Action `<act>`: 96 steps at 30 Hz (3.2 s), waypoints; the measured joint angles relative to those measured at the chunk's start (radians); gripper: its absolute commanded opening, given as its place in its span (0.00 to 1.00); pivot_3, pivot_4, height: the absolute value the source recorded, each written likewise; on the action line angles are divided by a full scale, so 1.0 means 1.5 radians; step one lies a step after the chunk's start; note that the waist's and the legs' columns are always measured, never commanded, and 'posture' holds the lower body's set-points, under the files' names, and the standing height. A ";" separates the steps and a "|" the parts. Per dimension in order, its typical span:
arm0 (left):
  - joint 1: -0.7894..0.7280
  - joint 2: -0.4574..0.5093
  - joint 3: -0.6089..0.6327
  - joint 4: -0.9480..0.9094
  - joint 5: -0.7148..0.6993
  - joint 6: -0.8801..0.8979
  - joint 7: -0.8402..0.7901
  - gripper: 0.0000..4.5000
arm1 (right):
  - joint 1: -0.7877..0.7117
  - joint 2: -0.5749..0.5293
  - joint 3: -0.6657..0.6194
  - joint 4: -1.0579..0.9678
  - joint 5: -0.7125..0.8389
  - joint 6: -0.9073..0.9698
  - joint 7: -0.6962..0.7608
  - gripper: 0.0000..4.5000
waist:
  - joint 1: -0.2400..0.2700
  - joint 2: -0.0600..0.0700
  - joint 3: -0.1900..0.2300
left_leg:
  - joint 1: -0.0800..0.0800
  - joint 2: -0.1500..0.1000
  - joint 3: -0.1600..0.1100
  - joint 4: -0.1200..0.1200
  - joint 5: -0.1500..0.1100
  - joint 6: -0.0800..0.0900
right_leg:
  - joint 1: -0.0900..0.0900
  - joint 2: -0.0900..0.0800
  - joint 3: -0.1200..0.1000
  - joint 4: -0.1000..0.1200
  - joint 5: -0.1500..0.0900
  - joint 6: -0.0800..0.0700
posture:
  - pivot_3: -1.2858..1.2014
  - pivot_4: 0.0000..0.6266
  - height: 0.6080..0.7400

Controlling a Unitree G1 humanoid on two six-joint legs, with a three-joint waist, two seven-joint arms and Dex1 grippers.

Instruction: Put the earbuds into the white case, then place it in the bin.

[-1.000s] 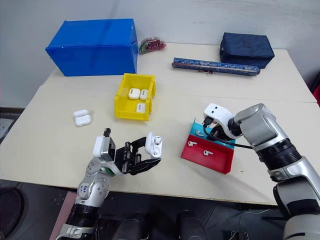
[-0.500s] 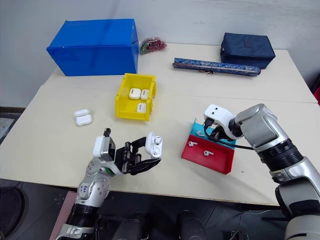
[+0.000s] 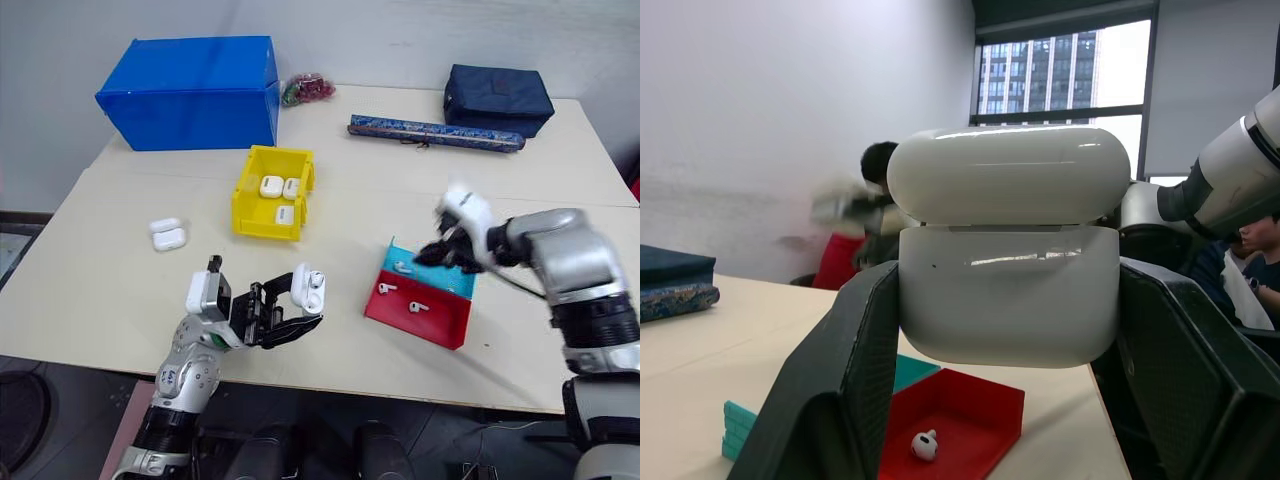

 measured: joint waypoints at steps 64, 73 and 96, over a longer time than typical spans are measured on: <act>-0.084 -0.066 0.007 0.070 0.016 0.002 0.042 0.62 | 0.247 0.211 -0.051 -0.360 0.456 -0.130 -0.204 0.77 | 0.013 0.000 0.000 | -0.001 0.000 0.000 0.000 -0.001 0.002 | 0.000 0.000 0.000 -0.003 0.003 0.005 | 0.52 0.24 1.00; -0.084 -0.005 0.030 0.060 0.024 0.003 0.047 0.62 | 0.357 0.033 -0.229 -0.360 0.674 0.009 -0.265 0.84 | 0.012 0.000 0.000 | -0.001 0.000 0.000 0.000 -0.002 0.003 | 0.002 0.000 -0.001 -0.005 0.003 0.005 | 0.52 0.24 1.00; -0.122 -0.021 -0.025 0.063 0.092 -0.071 0.074 0.62 | 0.233 0.126 -0.106 -0.347 0.450 -0.174 -0.202 0.00 | 0.015 0.000 0.000 | -0.001 -0.001 0.000 0.000 -0.001 0.003 | 0.001 -0.001 0.000 -0.003 0.003 0.005 | 0.52 0.24 1.00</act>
